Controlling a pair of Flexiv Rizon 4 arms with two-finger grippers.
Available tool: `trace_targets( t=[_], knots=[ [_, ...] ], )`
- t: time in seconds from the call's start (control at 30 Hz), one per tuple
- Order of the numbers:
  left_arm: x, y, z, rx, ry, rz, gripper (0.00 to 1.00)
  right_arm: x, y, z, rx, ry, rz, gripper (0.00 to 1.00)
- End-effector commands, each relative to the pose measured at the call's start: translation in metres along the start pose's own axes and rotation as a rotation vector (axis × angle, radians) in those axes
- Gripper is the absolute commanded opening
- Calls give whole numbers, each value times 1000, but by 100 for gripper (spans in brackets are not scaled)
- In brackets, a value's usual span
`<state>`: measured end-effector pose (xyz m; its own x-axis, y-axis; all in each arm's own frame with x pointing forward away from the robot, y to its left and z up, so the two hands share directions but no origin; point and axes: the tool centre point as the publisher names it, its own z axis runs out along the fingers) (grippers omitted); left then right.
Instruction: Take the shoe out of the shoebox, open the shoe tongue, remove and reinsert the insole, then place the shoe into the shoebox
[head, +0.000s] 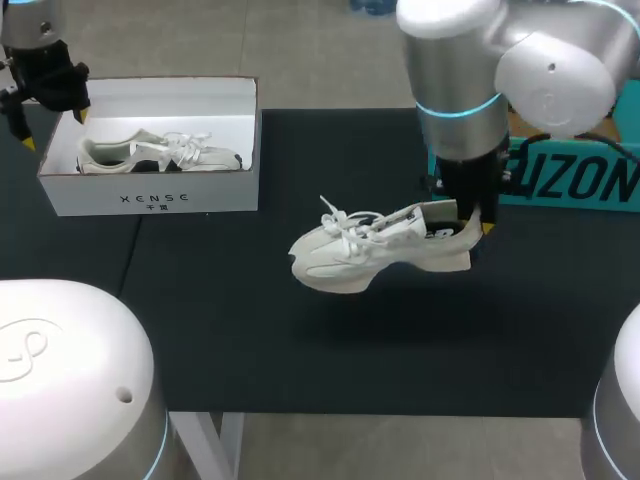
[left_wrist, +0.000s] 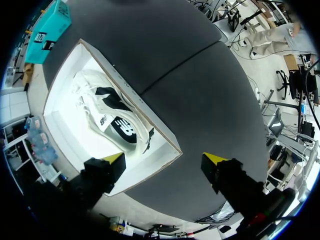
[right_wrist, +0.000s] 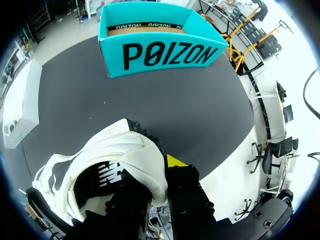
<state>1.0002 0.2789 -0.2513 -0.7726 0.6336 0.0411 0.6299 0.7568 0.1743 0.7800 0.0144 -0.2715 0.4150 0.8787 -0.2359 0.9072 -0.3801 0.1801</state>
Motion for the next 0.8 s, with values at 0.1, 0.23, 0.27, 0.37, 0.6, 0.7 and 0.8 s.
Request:
trace_targets(
  t=[0.1,0.23,0.27,0.37,0.6,0.7,0.8],
  knots=[
    [1,0,0,0,-2,1,100,47,-23,30,53,-32,22,0],
    [1,0,0,0,-2,1,100,69,-31,42,90,-40,37,0],
    [1,0,0,0,-2,1,100,74,-32,44,91,-39,39,0],
    [1,0,0,0,-2,1,100,85,-33,50,99,-46,65,0],
    [1,0,0,0,-2,1,100,98,-33,62,118,-73,119,0],
    [1,0,0,0,-2,1,100,105,-35,67,106,-97,110,0],
    [1,0,0,0,-2,1,100,109,-37,72,117,-125,124,0]
  ],
)
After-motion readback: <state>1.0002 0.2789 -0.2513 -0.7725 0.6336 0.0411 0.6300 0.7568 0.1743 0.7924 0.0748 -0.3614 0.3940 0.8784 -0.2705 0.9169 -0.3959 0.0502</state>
